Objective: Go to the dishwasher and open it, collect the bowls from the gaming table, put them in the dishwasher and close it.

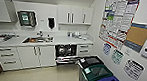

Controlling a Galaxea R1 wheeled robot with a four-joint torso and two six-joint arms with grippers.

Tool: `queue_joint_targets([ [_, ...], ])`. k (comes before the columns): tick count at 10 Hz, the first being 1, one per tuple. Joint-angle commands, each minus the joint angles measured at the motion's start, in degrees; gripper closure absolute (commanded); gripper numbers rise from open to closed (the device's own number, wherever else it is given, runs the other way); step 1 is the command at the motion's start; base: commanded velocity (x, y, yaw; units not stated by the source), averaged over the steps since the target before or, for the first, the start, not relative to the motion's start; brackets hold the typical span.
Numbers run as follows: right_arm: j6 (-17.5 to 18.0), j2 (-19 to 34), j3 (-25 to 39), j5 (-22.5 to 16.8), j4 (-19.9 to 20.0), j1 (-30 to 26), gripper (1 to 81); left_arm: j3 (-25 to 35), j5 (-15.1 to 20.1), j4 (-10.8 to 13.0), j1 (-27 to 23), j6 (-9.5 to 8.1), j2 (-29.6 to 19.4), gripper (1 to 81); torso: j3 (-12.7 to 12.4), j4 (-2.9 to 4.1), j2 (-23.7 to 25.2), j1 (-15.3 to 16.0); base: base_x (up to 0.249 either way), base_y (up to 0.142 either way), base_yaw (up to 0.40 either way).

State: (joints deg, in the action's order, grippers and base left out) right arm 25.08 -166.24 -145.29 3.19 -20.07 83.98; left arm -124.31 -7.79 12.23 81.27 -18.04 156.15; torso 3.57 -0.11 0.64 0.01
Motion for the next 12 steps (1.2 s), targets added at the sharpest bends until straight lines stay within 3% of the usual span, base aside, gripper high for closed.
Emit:
queue_joint_targets([
  [1, -0.37, 0.36, 0.54, -2.67, -1.03, -2.63, 81.1, 1.08, 1.81, 0.6, -3.0, 0.11, -0.83, 81.1, -0.02, 0.0, 0.0, 0.0, 0.11, 0.063, 0.0],
  [6, -0.29, 0.44, 0.54, -2.75, -1.03, -2.63, 81.1, 1.08, 1.81, 0.69, -3.0, 0.11, -0.83, 81.1, 0.0, 0.0, 0.0, 0.0, 0.11, 0.063, 0.0],
  [12, -0.29, 0.36, 0.45, -2.75, -1.03, -2.8, 81.1, 1.17, 1.81, 0.69, -3.0, 0.11, -0.75, 81.1, -0.02, 0.0, 0.02, -0.01, 0.101, 0.0, 0.0],
])
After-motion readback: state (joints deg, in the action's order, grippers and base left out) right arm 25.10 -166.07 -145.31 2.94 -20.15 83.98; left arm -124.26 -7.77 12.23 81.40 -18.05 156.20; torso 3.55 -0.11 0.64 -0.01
